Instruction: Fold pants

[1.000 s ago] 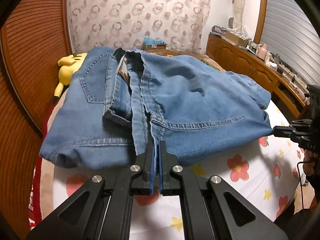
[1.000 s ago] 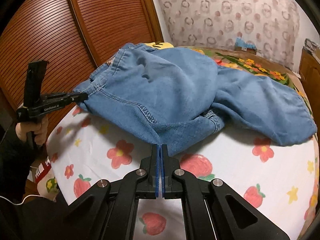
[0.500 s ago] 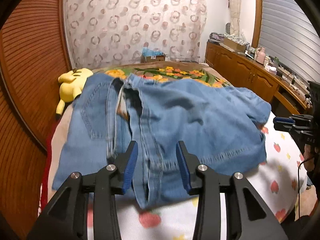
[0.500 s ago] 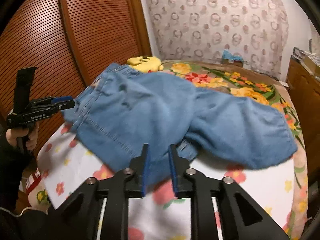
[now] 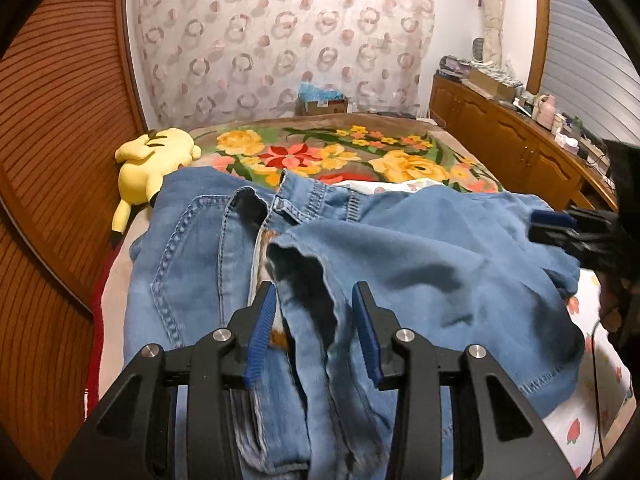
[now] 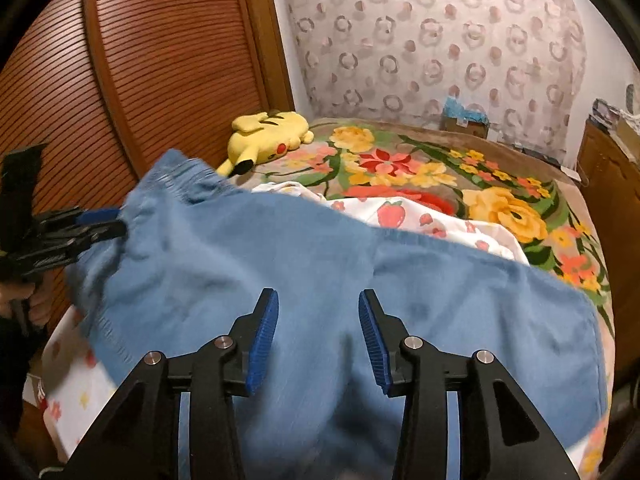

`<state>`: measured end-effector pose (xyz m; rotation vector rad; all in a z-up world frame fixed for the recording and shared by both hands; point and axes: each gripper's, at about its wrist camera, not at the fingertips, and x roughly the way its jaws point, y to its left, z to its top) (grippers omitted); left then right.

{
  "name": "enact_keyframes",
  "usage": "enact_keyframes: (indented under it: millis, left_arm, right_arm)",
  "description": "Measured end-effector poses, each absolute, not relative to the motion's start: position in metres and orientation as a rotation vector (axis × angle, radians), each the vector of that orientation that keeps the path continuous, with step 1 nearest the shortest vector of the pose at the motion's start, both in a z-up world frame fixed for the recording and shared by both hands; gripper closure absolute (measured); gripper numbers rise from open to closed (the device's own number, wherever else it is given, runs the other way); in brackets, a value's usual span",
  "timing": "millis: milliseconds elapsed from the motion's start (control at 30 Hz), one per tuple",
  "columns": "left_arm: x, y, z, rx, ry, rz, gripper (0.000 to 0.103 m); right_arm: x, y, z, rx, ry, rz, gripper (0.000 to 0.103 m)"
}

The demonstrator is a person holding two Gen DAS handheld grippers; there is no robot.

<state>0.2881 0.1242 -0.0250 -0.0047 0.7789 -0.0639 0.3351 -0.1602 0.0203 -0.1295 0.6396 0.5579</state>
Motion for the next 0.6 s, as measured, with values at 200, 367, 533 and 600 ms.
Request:
enact_keyframes:
  millis: [200, 367, 533, 600]
  left_arm:
    - [0.295, 0.124, -0.032, 0.006, 0.789, -0.082, 0.072]
    - [0.294, 0.126, -0.031, 0.010, 0.787, -0.081, 0.089]
    - [0.293, 0.122, -0.022, 0.030, 0.772, -0.090, 0.099]
    - [0.289, 0.117, -0.016, 0.040, 0.758, -0.099, 0.100]
  right_arm:
    - [0.406, -0.144, 0.000, -0.131, 0.737, 0.535, 0.059]
    - [0.437, -0.134, -0.007, -0.124, 0.774, 0.555, 0.059]
    - [0.439, -0.147, -0.006, -0.097, 0.751, 0.622, 0.094]
    - [0.433, -0.155, -0.004, -0.088, 0.723, 0.641, 0.098]
